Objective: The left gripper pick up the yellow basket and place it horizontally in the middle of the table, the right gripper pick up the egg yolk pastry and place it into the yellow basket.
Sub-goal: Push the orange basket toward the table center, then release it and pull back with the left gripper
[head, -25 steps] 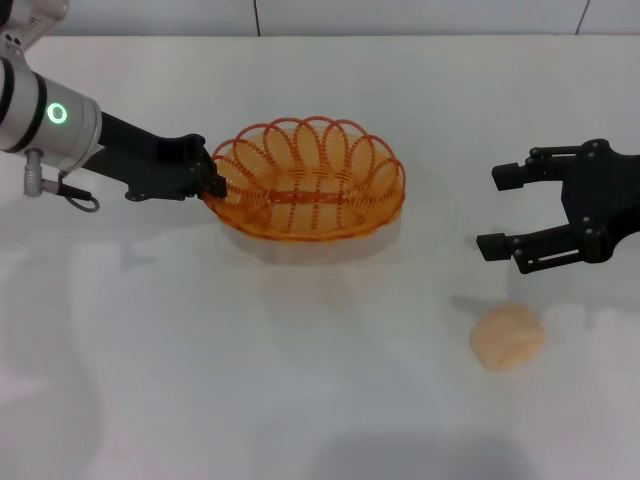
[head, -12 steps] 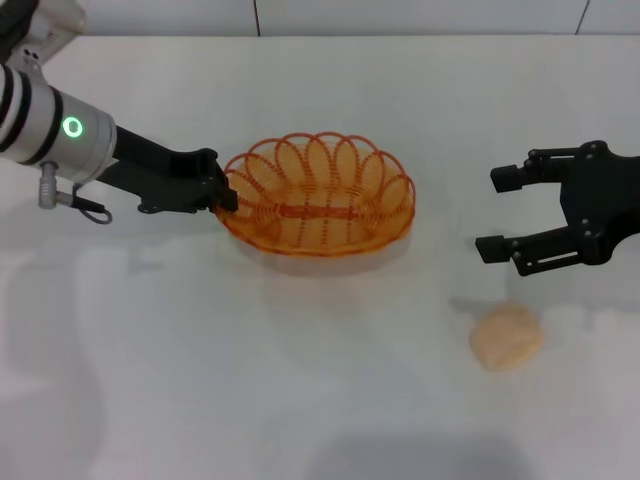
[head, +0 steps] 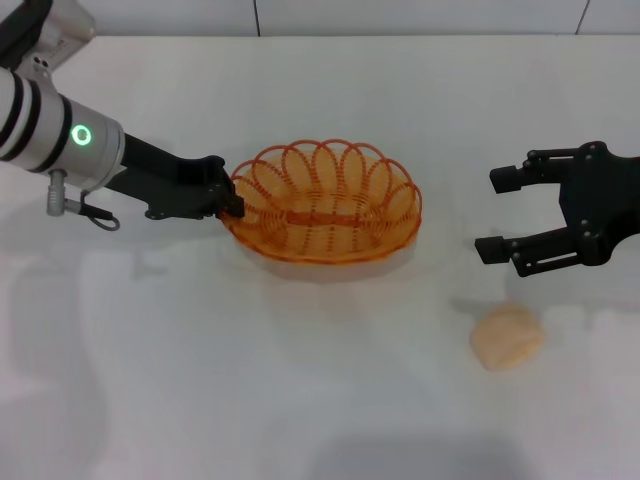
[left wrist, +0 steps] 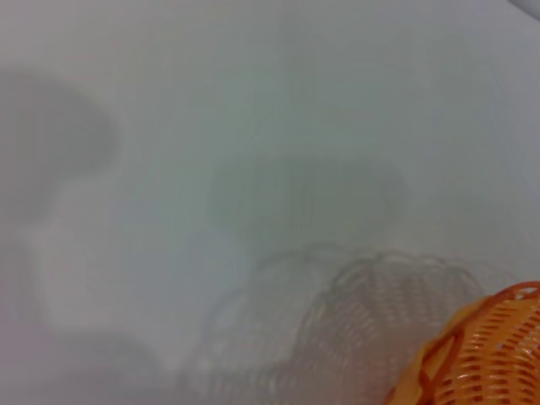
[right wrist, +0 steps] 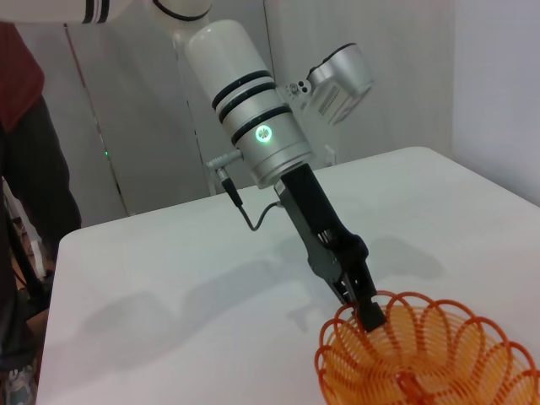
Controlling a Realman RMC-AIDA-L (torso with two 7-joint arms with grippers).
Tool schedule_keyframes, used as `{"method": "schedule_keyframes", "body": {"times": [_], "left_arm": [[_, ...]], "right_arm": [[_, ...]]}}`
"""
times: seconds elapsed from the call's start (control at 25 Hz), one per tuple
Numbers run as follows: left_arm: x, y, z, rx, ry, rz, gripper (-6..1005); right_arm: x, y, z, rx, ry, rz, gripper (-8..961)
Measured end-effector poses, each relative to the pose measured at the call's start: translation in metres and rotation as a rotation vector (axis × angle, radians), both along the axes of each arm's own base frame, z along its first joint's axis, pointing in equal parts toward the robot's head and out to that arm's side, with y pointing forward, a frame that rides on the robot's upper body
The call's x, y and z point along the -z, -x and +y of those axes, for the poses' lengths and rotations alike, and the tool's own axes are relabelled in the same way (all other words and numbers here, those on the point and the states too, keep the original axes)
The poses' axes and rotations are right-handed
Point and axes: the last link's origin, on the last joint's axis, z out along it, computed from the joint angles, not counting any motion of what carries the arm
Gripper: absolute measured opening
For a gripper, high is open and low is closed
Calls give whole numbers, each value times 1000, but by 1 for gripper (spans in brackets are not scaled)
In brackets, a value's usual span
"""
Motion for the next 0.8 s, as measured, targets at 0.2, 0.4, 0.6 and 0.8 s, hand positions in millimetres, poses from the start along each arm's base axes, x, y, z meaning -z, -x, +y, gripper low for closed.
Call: {"method": "schedule_keyframes", "body": {"times": [0.2, 0.4, 0.6, 0.8], "left_arm": [[2, 2, -1, -5, 5, -1, 83], [2, 2, -2, 1, 7, -1, 83], [4, 0, -3, 22, 14, -21, 84], [4, -1, -4, 30, 11, -40, 109]], "right_arm": [[0, 0, 0, 0, 0, 0, 857], [0, 0, 0, 1, 0, 1, 857], [0, 0, 0, 3, -2, 2, 857], [-1, -1, 0, 5, -4, 3, 856]]}}
